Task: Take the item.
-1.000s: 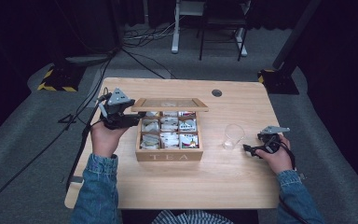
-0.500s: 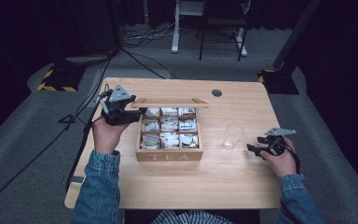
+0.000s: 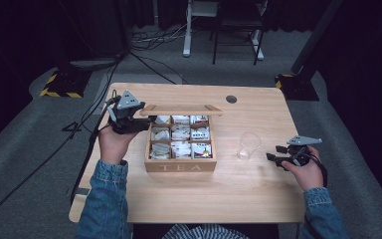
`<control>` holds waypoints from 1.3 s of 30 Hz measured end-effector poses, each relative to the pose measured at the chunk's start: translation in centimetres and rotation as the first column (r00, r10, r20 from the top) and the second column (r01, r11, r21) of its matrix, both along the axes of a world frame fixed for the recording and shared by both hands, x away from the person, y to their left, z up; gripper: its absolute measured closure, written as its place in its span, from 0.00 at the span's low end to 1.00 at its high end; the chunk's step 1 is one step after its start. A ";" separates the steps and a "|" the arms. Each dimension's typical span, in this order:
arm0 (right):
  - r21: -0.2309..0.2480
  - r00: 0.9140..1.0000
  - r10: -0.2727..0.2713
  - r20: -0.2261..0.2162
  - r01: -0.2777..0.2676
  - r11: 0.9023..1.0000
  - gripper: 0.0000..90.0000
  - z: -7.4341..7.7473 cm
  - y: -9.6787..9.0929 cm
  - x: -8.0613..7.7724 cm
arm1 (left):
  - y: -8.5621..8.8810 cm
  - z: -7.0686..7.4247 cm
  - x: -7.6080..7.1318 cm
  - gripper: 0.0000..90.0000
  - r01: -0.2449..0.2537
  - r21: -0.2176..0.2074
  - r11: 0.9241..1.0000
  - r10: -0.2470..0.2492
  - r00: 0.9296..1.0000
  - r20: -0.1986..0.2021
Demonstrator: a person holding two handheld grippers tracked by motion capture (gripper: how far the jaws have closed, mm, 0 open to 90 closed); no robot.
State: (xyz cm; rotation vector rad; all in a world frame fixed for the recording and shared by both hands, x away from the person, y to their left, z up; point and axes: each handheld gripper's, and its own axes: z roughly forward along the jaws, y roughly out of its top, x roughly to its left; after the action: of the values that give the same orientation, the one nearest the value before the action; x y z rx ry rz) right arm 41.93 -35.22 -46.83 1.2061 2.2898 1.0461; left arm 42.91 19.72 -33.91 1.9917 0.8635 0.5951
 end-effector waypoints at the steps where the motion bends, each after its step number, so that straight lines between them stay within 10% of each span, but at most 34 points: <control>1: 0.000 1.000 0.001 0.003 -0.001 1.000 0.47 0.0 0.0 -0.1 | 0.0 0.0 0.0 0.44 0.004 0.000 1.000 -0.004 1.000 0.000; 27: 0.052 0.999 -0.020 0.040 0.017 0.999 0.51 6.7 3.0 -2.8 | -0.3 -0.2 -0.2 0.44 0.018 0.027 0.999 -0.018 1.000 0.001; 39: 0.076 0.993 0.109 0.046 -0.112 0.991 0.51 8.5 8.3 -1.9 | -0.3 -0.2 -0.2 0.44 0.025 0.034 0.999 -0.025 1.000 -0.001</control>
State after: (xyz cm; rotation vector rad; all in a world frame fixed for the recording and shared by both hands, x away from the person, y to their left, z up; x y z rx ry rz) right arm 40.02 -26.97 -38.32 1.0861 2.3258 1.1991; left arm 42.68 19.42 -34.08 2.0304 0.8328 0.5992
